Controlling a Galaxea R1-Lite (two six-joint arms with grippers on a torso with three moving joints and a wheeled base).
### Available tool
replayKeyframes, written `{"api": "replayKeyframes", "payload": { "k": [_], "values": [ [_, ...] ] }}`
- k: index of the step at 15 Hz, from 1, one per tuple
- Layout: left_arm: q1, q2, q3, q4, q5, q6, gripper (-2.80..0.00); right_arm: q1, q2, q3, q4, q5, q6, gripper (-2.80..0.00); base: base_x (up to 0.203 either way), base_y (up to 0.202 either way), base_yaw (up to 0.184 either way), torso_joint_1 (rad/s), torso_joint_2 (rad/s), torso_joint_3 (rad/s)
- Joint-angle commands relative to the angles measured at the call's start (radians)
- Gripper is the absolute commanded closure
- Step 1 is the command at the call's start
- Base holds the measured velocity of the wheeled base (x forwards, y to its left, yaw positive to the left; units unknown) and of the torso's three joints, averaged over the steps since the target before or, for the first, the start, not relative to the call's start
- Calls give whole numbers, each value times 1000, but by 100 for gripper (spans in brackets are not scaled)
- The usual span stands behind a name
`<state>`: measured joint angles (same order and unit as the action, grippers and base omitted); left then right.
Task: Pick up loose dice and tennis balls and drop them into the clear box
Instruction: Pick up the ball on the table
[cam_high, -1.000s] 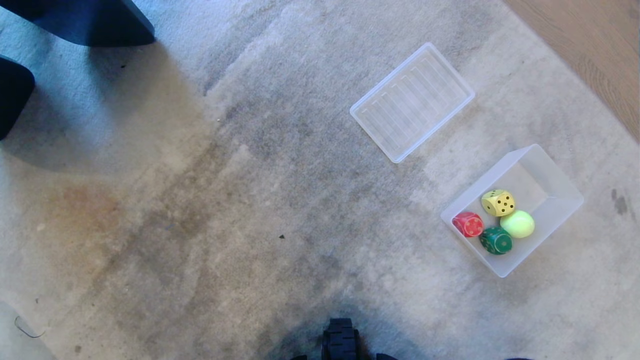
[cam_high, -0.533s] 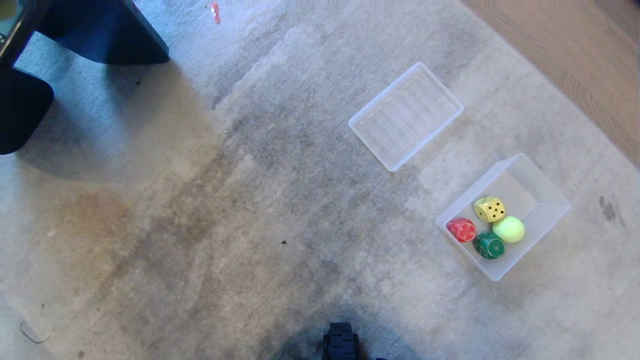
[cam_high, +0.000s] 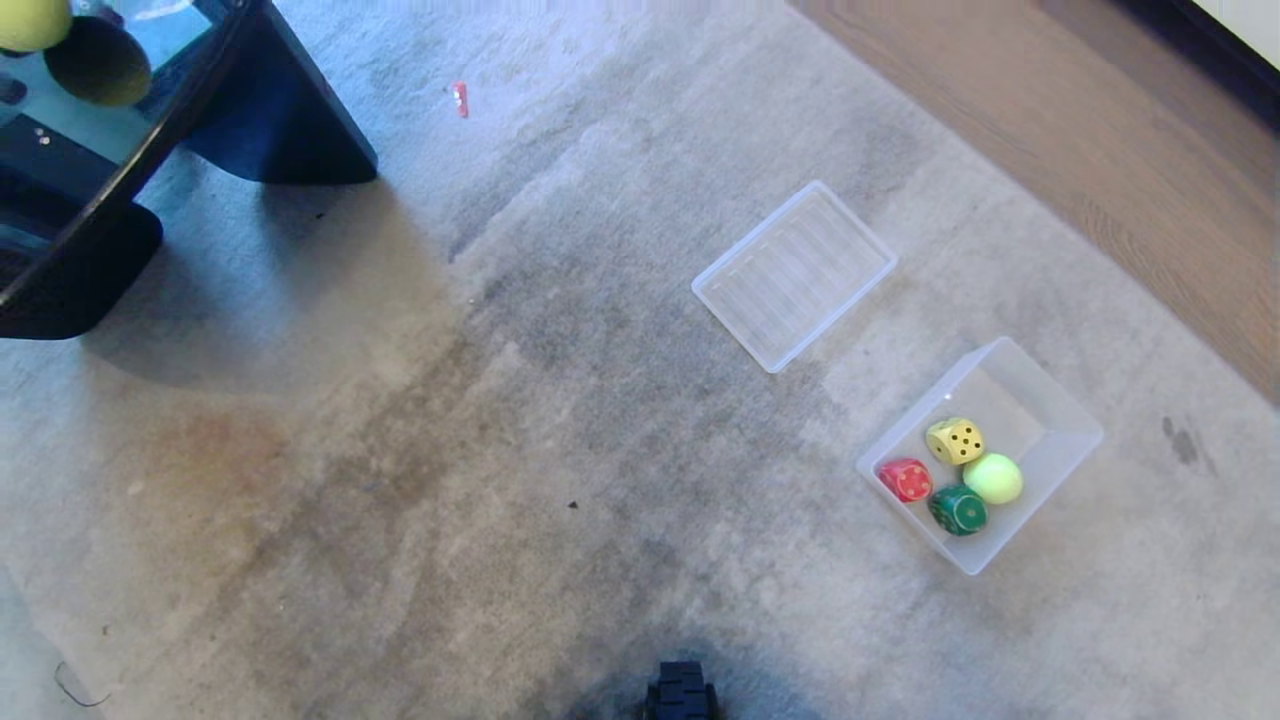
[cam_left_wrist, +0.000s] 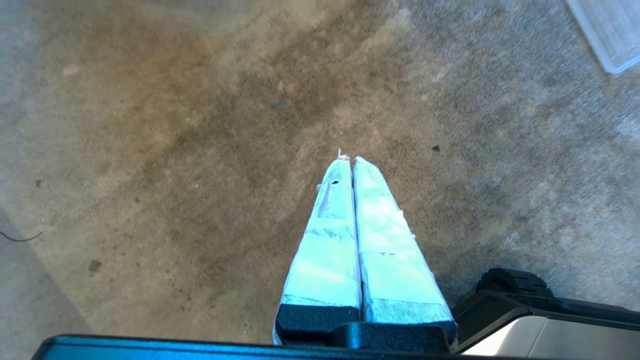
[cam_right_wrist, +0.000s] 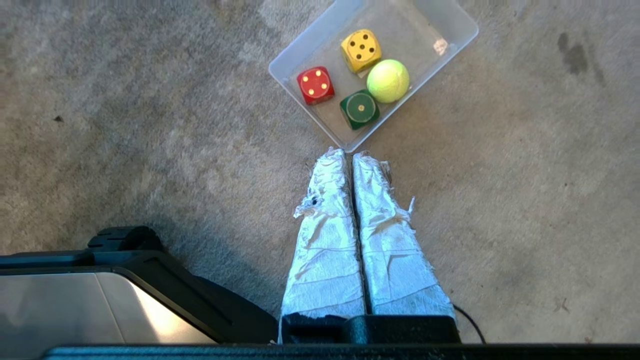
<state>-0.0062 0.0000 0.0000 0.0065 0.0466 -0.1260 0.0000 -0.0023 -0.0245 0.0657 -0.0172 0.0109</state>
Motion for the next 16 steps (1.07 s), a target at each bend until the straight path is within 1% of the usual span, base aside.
{"api": "replayKeyframes", "payload": {
  "k": [1, 16],
  "values": [
    [0, 0, 0, 0, 1, -6, 0, 0, 1, 0, 0, 0, 0, 0, 0, 0, 0, 2, 2, 199],
    [0, 0, 0, -2, -1, 9, 0, 0, 1, 0, 0, 0, 0, 0, 0, 0, 0, 2, 2, 203]
  ]
}}
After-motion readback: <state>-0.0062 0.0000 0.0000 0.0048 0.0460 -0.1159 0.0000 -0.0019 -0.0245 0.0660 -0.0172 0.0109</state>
